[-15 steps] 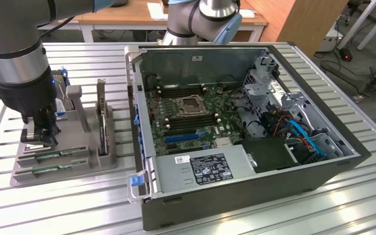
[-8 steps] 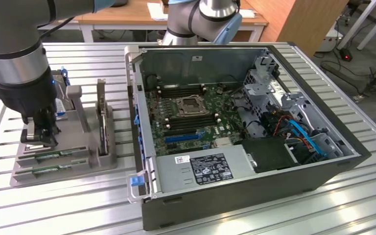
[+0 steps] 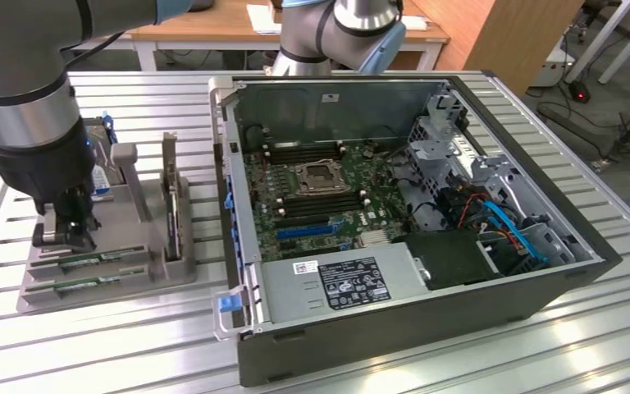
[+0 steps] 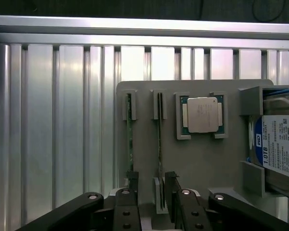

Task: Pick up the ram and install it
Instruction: 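Pick up the ram and move it above insertion slot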

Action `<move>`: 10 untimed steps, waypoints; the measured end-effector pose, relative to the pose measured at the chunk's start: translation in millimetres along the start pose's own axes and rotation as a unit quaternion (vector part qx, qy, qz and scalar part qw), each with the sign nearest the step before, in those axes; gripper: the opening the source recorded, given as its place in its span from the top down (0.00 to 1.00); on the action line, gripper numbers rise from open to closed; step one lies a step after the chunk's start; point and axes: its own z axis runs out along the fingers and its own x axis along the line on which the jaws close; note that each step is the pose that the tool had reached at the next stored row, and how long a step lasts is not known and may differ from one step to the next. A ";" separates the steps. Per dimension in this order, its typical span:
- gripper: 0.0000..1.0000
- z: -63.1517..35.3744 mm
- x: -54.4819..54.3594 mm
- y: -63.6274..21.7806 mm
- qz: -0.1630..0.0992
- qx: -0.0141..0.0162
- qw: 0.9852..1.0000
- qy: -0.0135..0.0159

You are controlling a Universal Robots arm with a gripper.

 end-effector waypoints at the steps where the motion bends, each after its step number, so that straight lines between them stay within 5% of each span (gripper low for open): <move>1: 0.65 0.0 1.2 0.0 0.000 0.000 1.000 0.000; 10: 0.65 -0.1 5.0 0.0 0.000 0.000 1.000 0.000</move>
